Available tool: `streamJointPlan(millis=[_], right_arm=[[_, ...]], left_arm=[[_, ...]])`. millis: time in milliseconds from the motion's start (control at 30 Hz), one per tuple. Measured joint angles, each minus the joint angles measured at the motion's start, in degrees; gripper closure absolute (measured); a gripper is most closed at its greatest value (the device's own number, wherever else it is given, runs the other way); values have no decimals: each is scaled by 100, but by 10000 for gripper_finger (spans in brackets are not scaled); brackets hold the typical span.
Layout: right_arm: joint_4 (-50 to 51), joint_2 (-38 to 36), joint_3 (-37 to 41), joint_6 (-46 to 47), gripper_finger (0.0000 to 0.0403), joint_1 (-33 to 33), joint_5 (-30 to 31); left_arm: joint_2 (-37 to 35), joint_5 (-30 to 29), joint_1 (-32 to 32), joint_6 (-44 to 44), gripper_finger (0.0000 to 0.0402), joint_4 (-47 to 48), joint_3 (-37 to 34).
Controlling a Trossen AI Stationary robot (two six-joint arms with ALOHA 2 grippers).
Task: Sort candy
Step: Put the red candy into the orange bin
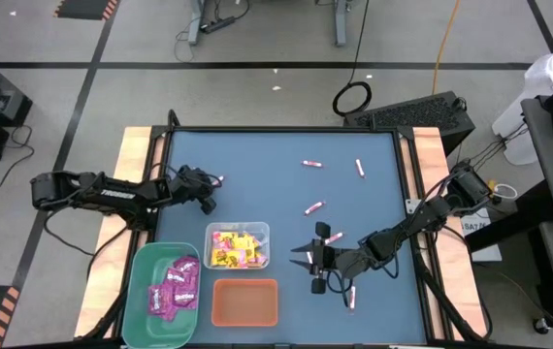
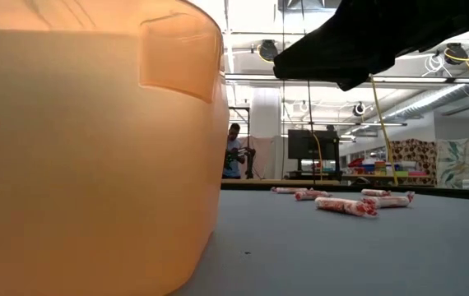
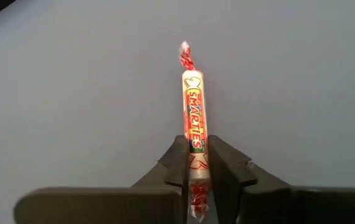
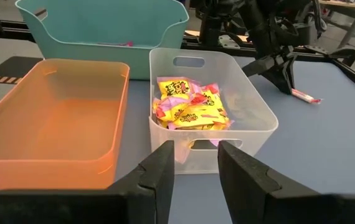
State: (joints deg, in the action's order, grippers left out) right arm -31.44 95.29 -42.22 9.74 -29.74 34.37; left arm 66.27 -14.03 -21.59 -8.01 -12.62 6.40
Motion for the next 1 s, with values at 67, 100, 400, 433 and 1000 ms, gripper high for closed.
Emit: streamJointPlan(millis=[67,100,400,433,1000], right_arm=[[4,0,0,0,289,2,0],[3,0,0,0,289,1,0],[4,0,0,0,289,1,-2],[4,0,0,0,289,0,-2],[-18,0,0,157,289,13,202]], left_arm=[[-8,-2,11,-1,362,5,1],[-8,-3,18,-2,362,18,12],[2,61,36,-17,351,72,195],[5,101,36,-20,350,52,222],[-1,1019,694,-68,346,-57,1313]])
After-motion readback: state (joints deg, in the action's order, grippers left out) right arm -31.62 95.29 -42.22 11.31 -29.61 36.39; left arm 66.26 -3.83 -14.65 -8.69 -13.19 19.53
